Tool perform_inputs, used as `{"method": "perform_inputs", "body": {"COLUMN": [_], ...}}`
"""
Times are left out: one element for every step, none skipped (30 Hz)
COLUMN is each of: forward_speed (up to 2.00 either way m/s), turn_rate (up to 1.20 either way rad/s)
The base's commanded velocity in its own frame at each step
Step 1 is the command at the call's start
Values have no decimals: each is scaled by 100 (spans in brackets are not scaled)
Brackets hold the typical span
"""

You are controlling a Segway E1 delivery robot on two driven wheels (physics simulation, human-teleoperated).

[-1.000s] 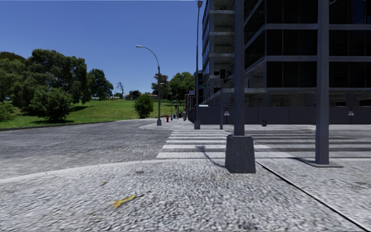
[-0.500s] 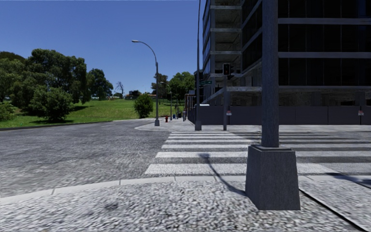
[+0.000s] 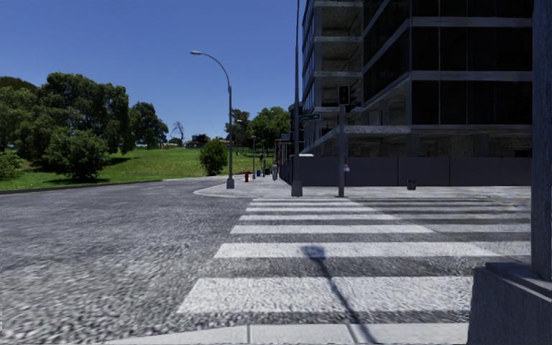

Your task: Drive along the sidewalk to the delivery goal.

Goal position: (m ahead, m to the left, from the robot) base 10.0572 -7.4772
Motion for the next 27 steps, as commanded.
{"method": "perform_inputs", "body": {"forward_speed": [200,200,192,192,182,170,163,160,160,159,159,159,158,158,158,157,156,156,156,156,156,156,156,156,156,156,156], "turn_rate": [0,-2,-8,-8,-13,-19,-28,-35,-35,-37,-37,-37,-37,-37,-37,-37,-37,-37,-37,-37,-37,-37,-37,-37,-37,-37,-37]}}
